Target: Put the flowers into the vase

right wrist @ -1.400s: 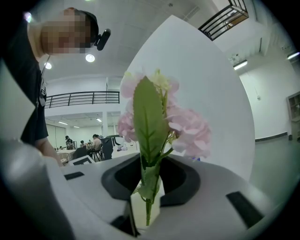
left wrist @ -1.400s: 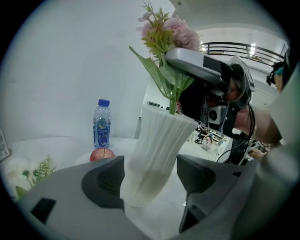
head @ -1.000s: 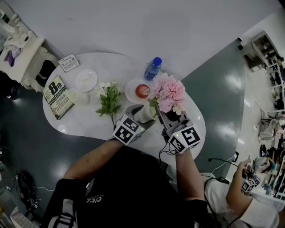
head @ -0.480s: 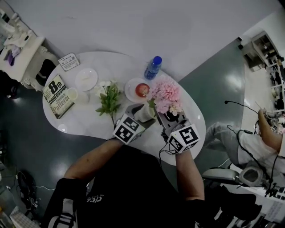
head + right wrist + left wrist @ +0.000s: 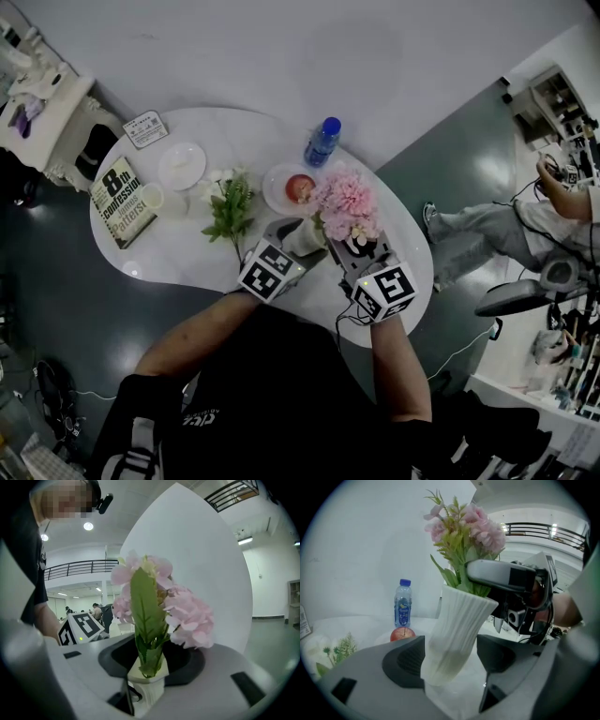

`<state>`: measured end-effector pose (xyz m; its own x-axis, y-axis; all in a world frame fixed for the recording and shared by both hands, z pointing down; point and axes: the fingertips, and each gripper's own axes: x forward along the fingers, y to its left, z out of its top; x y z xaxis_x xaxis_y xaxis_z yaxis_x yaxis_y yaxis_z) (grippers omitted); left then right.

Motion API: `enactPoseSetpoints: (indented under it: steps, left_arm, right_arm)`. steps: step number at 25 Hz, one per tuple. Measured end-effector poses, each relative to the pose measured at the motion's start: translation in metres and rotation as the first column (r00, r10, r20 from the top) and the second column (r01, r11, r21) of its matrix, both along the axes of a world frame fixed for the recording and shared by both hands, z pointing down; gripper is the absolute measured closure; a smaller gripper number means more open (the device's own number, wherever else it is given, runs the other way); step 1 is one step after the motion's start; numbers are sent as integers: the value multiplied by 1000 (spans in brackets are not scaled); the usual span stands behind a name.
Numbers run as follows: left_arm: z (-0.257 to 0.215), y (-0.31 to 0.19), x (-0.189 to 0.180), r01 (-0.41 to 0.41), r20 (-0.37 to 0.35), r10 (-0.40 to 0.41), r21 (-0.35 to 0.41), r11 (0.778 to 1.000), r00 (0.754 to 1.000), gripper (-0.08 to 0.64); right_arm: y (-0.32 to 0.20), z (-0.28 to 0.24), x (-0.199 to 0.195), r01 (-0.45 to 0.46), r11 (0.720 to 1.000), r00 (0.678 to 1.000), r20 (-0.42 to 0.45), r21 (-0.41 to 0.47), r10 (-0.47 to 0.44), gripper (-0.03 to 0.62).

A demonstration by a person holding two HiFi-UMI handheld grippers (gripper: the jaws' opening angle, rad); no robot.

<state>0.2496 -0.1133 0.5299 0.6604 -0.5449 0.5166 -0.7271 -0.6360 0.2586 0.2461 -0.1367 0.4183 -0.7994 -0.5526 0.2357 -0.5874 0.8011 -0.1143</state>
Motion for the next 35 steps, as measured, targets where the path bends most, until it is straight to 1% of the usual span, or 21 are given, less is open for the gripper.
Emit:
enactPoseSetpoints:
  steps: [5,10,16,18,21,28,32,35]
  left_arm:
    - [1,1,-1,0,2,0,-1,1000,1000,215]
    - [1,2,0,1,0,-1,-3,1000,1000,215]
    - [3,2,-1,3,1,-3,-8,1000,1000,215]
    - [4,2,-2,4,1,-4,-9,1000,1000,215]
    - [3,2,-2,6,1,-6,-9,1000,1000,215]
    - [4,2,-2,7,-1,-7,-10,1000,1000,215]
    - [4,2,-3,7,2,-7,-10,1000,1000,215]
    - [4,2,-2,7,1,-7,-9,1000,1000,215]
  right_arm:
    - [3,4,0,4,1000,1000,0,-5,-4,435]
    - [4,6,0,5,1000,1000,-5,-11,-5,403]
    - [5,9,1,1,1000,1000,-8,-17,-1,385]
    - [6,9,0,0,1000,1000,-6,-17,0,370]
    - [7,8,-1,0,1000,1000,-6,-16,0,351]
    - [9,8,1,-9,1000,1000,-22,0,9,336]
    - [8,9,3,-23,1000,999,-30,-2,22,296]
    - [12,10,4,-16,1000,999,-38,-4,15,265]
